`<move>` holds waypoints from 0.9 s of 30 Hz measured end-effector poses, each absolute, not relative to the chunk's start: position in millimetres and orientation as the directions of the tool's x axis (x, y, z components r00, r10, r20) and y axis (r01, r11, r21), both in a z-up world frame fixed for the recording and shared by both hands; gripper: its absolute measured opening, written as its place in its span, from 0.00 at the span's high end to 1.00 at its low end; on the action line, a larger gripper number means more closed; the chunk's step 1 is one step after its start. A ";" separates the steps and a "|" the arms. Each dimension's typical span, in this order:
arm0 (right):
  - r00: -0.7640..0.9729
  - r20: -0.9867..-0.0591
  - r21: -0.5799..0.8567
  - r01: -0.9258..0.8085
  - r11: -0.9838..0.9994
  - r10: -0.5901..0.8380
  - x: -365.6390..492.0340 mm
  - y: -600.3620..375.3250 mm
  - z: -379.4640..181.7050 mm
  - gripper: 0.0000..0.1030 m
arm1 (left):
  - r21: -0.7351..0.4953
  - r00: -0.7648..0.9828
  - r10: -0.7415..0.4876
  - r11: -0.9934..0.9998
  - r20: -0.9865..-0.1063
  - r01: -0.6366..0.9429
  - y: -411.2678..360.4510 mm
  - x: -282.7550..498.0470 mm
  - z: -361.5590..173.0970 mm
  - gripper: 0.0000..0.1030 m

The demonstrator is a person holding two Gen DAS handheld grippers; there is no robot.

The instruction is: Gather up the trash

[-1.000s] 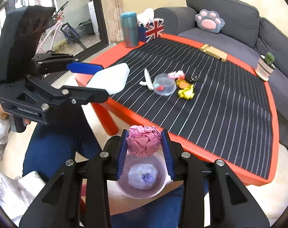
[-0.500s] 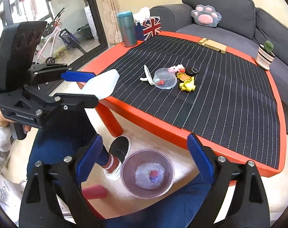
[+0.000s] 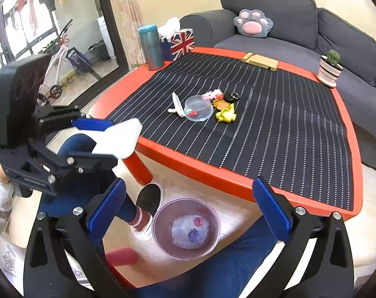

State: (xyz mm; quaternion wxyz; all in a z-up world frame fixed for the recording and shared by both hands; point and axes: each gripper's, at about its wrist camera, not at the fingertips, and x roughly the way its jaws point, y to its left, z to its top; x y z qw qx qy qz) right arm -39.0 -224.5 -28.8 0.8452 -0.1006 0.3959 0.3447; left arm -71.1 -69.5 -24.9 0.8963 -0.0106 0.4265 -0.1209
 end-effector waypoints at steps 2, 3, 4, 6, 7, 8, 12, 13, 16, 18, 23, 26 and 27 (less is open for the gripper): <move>0.460 -0.732 0.104 -0.653 0.750 0.502 -38.7 -228.8 -25.8 0.03 | -0.122 0.600 -0.232 0.968 -0.766 0.218 -73.2 -71.6 -26.3 0.39; 0.467 -0.729 0.104 -0.647 0.756 0.501 -37.9 -231.6 -23.7 0.03 | -0.122 0.597 -0.236 0.967 -0.767 0.225 -75.4 -71.6 -27.0 0.39; 0.473 -0.726 0.105 -0.642 0.759 0.500 -37.4 -233.7 -22.6 0.03 | -0.123 0.594 -0.239 0.966 -0.768 0.229 -76.5 -71.5 -27.6 0.39; 0.478 -0.723 0.107 -0.635 0.765 0.498 -36.1 -237.4 -21.3 0.03 | -0.122 0.589 -0.243 0.964 -0.771 0.237 -79.9 -71.5 -29.0 0.39; 0.482 -0.723 0.106 -0.631 0.768 0.495 -35.3 -239.0 -20.9 0.03 | -0.123 0.587 -0.246 0.963 -0.771 0.241 -81.7 -71.5 -29.0 0.39; 0.485 -0.722 0.106 -0.628 0.771 0.494 -34.8 -240.5 -20.4 0.03 | -0.124 0.586 -0.248 0.962 -0.772 0.245 -82.9 -71.1 -29.0 0.39; 0.494 -0.717 0.110 -0.618 0.779 0.493 -33.7 -246.5 -18.8 0.03 | -0.130 0.579 -0.260 0.957 -0.773 0.258 -86.7 -70.0 -28.9 0.39; 0.495 -0.716 0.110 -0.616 0.780 0.492 -33.2 -247.8 -18.5 0.03 | -0.130 0.577 -0.265 0.956 -0.773 0.264 -88.0 -69.8 -28.6 0.39; 0.499 -0.714 0.113 -0.611 0.784 0.492 -32.1 -250.2 -18.0 0.03 | -0.129 0.585 -0.268 0.955 -0.765 0.269 -90.6 -69.9 -27.2 0.16; 0.500 -0.713 0.115 -0.609 0.785 0.492 -31.6 -251.3 -18.1 0.03 | -0.124 0.605 -0.265 0.956 -0.751 0.265 -90.2 -70.4 -26.5 0.12; 0.495 -0.718 0.117 -0.607 0.786 0.489 -32.2 -251.7 -21.4 0.03 | -0.132 0.598 -0.253 0.962 -0.760 0.238 -86.3 -67.7 -30.7 0.09; 0.492 -0.720 0.119 -0.607 0.786 0.489 -32.8 -250.6 -23.4 0.03 | -0.130 0.603 -0.245 0.965 -0.760 0.228 -83.4 -68.6 -30.0 0.08; 0.491 -0.721 0.119 -0.608 0.785 0.490 -33.5 -249.7 -23.8 0.03 | -0.130 0.603 -0.244 0.965 -0.759 0.227 -83.0 -68.7 -29.8 0.08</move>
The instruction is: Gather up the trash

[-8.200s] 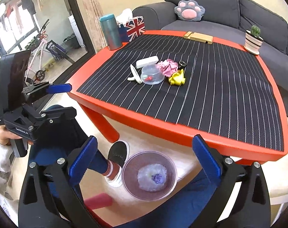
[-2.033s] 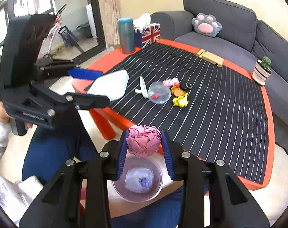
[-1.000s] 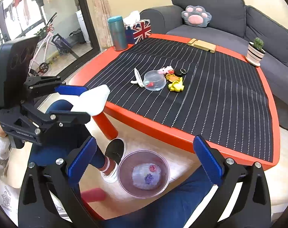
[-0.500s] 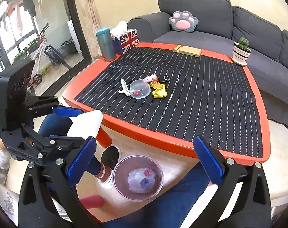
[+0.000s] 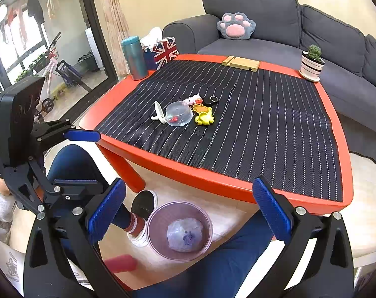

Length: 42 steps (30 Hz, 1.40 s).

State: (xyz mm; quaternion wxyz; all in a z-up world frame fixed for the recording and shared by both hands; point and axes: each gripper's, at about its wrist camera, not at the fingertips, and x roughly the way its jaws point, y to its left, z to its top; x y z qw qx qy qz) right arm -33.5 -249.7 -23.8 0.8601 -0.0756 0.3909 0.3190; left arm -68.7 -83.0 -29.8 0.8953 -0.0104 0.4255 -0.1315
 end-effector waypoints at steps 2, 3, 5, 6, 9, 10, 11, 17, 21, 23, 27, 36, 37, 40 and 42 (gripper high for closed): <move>0.489 -0.721 0.119 -0.610 0.783 0.491 -33.7 -248.1 -24.5 0.03 | -0.129 0.606 -0.240 0.967 -0.758 0.221 -81.4 -69.2 -28.8 0.08; 0.488 -0.722 0.119 -0.612 0.782 0.491 -33.9 -247.4 -25.0 0.03 | -0.129 0.606 -0.239 0.967 -0.758 0.219 -81.1 -69.3 -28.8 0.08; 0.486 -0.722 0.120 -0.613 0.781 0.492 -34.0 -246.8 -25.9 0.03 | -0.130 0.607 -0.238 0.968 -0.758 0.216 -79.8 -69.1 -29.1 0.08; 0.485 -0.723 0.120 -0.614 0.780 0.492 -34.0 -246.3 -26.5 0.03 | -0.130 0.608 -0.236 0.968 -0.758 0.214 -79.4 -69.1 -29.2 0.08; 0.481 -0.724 0.123 -0.615 0.779 0.494 -33.2 -244.7 -27.6 0.03 | -0.131 0.612 -0.229 0.971 -0.757 0.202 -76.3 -68.6 -29.3 0.08; 0.480 -0.725 0.122 -0.615 0.779 0.493 -32.9 -243.8 -28.4 0.03 | -0.132 0.614 -0.227 0.971 -0.756 0.197 -75.1 -68.3 -29.1 0.08; 0.480 -0.725 0.122 -0.616 0.778 0.493 -32.3 -243.5 -28.9 0.03 | -0.130 0.618 -0.222 0.973 -0.754 0.192 -73.5 -68.1 -28.7 0.08; 0.478 -0.724 0.119 -0.624 0.772 0.497 -26.8 -237.6 -29.8 0.03 | -0.133 0.631 -0.206 0.978 -0.748 0.161 -61.9 -62.8 -27.1 0.08; 0.478 -0.724 0.107 -0.634 0.766 0.497 -19.2 -231.0 -28.8 0.03 | -0.138 0.641 -0.193 0.981 -0.743 0.136 -51.3 -56.4 -24.9 0.08; 0.477 -0.725 0.101 -0.640 0.762 0.497 -12.5 -227.3 -27.8 0.03 | -0.140 0.646 -0.188 0.982 -0.740 0.126 -45.3 -53.1 -23.9 0.08; 0.484 -0.728 0.075 -0.648 0.758 0.486 0.1 -221.5 -27.8 0.03 | -0.143 0.656 -0.175 0.984 -0.734 0.102 -31.9 -45.0 -22.1 0.08; 0.492 -0.743 -0.010 -0.687 0.726 0.455 34.9 -203.2 -29.0 0.03 | -0.141 0.654 -0.148 0.988 -0.742 0.064 -9.5 -29.8 -23.0 0.07; 0.491 -0.744 -0.018 -0.692 0.722 0.453 38.9 -200.6 -29.3 0.03 | -0.144 0.654 -0.148 0.988 -0.742 0.060 -7.7 -28.5 -23.5 0.07; 0.481 -0.751 -0.036 -0.713 0.700 0.452 54.1 -192.1 -29.4 0.03 | -0.147 0.649 -0.146 0.988 -0.746 0.053 -4.3 -26.4 -25.7 0.07; 0.466 -0.762 -0.036 -0.724 0.689 0.450 64.1 -186.2 -30.1 0.03 | -0.149 0.646 -0.146 0.988 -0.749 0.050 -2.8 -26.2 -27.5 0.07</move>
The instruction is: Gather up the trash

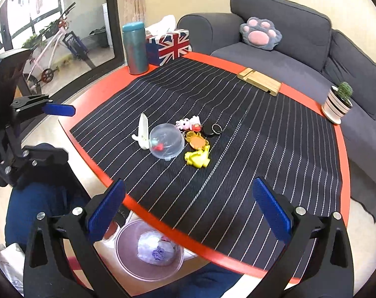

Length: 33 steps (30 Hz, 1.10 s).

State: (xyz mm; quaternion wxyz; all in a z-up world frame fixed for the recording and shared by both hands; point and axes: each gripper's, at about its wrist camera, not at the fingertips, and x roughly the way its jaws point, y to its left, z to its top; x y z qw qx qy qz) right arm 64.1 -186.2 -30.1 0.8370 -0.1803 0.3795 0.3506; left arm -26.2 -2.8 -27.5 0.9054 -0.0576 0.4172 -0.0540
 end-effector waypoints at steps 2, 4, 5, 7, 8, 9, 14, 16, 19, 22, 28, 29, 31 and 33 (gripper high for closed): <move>0.447 -0.774 -0.029 -0.733 0.679 0.449 74.9 -181.2 -32.2 0.03 | -0.152 0.645 -0.145 0.987 -0.750 0.045 -0.8 -26.2 -28.7 0.07; 0.433 -0.783 -0.026 -0.740 0.672 0.447 82.5 -176.9 -34.6 0.03 | -0.157 0.643 -0.146 0.987 -0.751 0.040 0.8 -27.3 -31.3 0.07; 0.424 -0.788 -0.024 -0.745 0.667 0.446 88.0 -174.1 -36.2 0.03 | -0.158 0.642 -0.146 0.987 -0.753 0.039 1.5 -27.2 -32.4 0.07; 0.414 -0.797 -0.031 -0.755 0.655 0.439 94.3 -169.1 -40.4 0.03 | -0.160 0.638 -0.145 0.986 -0.757 0.034 3.3 -27.7 -35.0 0.07; 0.409 -0.805 -0.039 -0.759 0.649 0.430 98.0 -165.8 -43.3 0.03 | -0.161 0.637 -0.145 0.986 -0.757 0.033 3.9 -28.2 -35.7 0.07; 0.405 -0.809 -0.043 -0.763 0.645 0.425 100.5 -163.5 -45.8 0.04 | -0.162 0.637 -0.144 0.986 -0.757 0.031 4.9 -28.4 -36.1 0.07; 0.361 -0.844 -0.049 -0.787 0.614 0.395 117.9 -148.8 -63.4 0.18 | -0.164 0.636 -0.141 0.986 -0.759 0.023 8.0 -29.1 -37.2 0.07; 0.341 -0.857 -0.041 -0.793 0.608 0.386 124.0 -144.5 -70.1 0.26 | -0.164 0.636 -0.140 0.986 -0.759 0.021 9.1 -29.5 -37.3 0.07; 0.327 -0.867 -0.038 -0.797 0.603 0.377 130.5 -140.1 -77.7 0.32 | -0.166 0.634 -0.140 0.986 -0.760 0.018 10.6 -29.4 -38.5 0.07; 0.315 -0.874 -0.038 -0.804 0.594 0.370 133.4 -136.9 -84.1 0.42 | -0.168 0.630 -0.141 0.986 -0.763 0.017 11.4 -29.8 -40.0 0.07; 0.317 -0.875 -0.044 -0.806 0.591 0.366 135.7 -133.9 -89.3 0.58 | -0.171 0.627 -0.144 0.985 -0.766 0.017 12.4 -30.0 -42.2 0.07; 0.313 -0.876 -0.041 -0.806 0.590 0.367 136.1 -133.5 -90.5 0.61 | -0.171 0.626 -0.145 0.985 -0.766 0.018 12.4 -29.9 -42.6 0.07; 0.308 -0.883 -0.046 -0.807 0.589 0.353 136.9 -131.5 -92.9 0.66 | -0.170 0.625 -0.145 0.985 -0.767 0.020 11.9 -29.7 -42.8 0.07; 0.303 -0.886 -0.043 -0.807 0.589 0.351 136.6 -130.6 -94.0 0.69 | -0.171 0.626 -0.147 0.985 -0.766 0.022 11.7 -28.8 -42.5 0.07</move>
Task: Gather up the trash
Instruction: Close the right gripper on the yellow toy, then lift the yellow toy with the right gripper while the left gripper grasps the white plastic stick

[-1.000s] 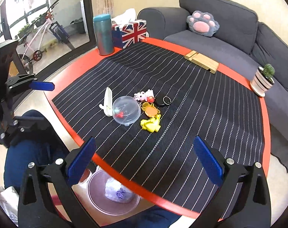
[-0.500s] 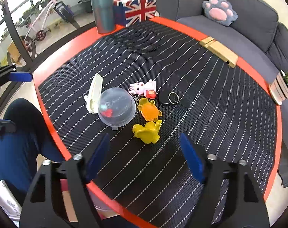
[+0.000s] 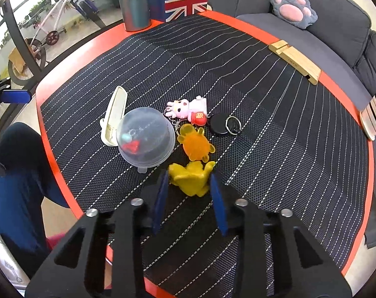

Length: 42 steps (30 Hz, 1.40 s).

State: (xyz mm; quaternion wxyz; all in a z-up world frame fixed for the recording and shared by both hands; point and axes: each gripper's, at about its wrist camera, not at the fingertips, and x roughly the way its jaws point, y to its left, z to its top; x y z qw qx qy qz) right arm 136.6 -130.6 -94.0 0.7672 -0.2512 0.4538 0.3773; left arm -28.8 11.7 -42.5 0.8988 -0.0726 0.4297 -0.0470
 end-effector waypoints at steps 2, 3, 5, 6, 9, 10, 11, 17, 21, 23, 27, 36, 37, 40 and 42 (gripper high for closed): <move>0.303 -0.886 -0.040 -0.804 0.593 0.352 136.2 -130.9 -92.9 0.72 | -0.171 0.626 -0.148 0.985 -0.766 0.024 11.6 -27.7 -42.5 0.07; 0.304 -0.886 -0.039 -0.803 0.595 0.351 136.0 -131.1 -92.1 0.72 | -0.170 0.626 -0.148 0.985 -0.766 0.025 11.4 -26.9 -42.3 0.07; 0.305 -0.888 -0.043 -0.801 0.597 0.345 134.8 -132.0 -91.1 0.72 | -0.168 0.628 -0.148 0.985 -0.764 0.028 11.4 -25.2 -41.9 0.07; 0.304 -0.888 -0.040 -0.800 0.599 0.346 133.9 -132.6 -90.5 0.72 | -0.167 0.629 -0.148 0.985 -0.763 0.029 11.2 -24.6 -41.9 0.07; 0.303 -0.884 -0.023 -0.789 0.614 0.356 132.5 -137.0 -86.3 0.72 | -0.163 0.630 -0.150 0.986 -0.762 0.037 12.5 -21.2 -42.1 0.07; 0.302 -0.882 -0.016 -0.786 0.619 0.361 133.2 -138.7 -84.9 0.72 | -0.161 0.629 -0.151 0.986 -0.763 0.041 13.0 -19.1 -42.4 0.07; 0.303 -0.881 -0.011 -0.782 0.623 0.365 131.7 -141.1 -82.0 0.72 | -0.161 0.628 -0.153 0.986 -0.763 0.046 13.7 -17.2 -42.6 0.07; 0.303 -0.876 0.010 -0.767 0.642 0.375 124.2 -150.8 -69.0 0.72 | -0.145 0.622 -0.158 0.987 -0.767 0.072 16.6 -3.8 -42.0 0.07; 0.297 -0.872 0.031 -0.760 0.649 0.390 120.2 -156.2 -60.7 0.72 | -0.136 0.612 -0.169 0.986 -0.772 0.100 18.5 6.8 -42.2 0.07; 0.296 -0.869 0.038 -0.759 0.650 0.397 118.7 -158.1 -57.8 0.72 | -0.125 0.609 -0.176 0.984 -0.774 0.124 17.6 11.9 -42.9 0.07; 0.298 -0.865 0.045 -0.754 0.655 0.403 117.4 -162.8 -54.1 0.72 | -0.109 0.593 -0.204 0.975 -0.779 0.192 13.8 22.5 -45.2 0.07; 0.294 -0.868 0.044 -0.756 0.653 0.399 114.1 -165.1 -55.9 0.72 | -0.058 0.524 -0.223 0.948 -0.822 0.313 6.2 55.3 -59.4 0.07; 0.295 -0.868 0.043 -0.756 0.654 0.399 114.2 -165.7 -55.4 0.72 | -0.049 0.516 -0.216 0.947 -0.829 0.318 5.7 58.8 -61.9 0.07; 0.299 -0.868 0.039 -0.755 0.655 0.396 114.9 -166.8 -53.4 0.72 | -0.042 0.491 -0.210 0.943 -0.845 0.331 5.0 67.0 -69.7 0.07; 0.301 -0.868 0.038 -0.754 0.655 0.396 114.5 -167.7 -52.2 0.72 | -0.045 0.474 -0.213 0.939 -0.854 0.341 4.5 71.7 -76.2 0.07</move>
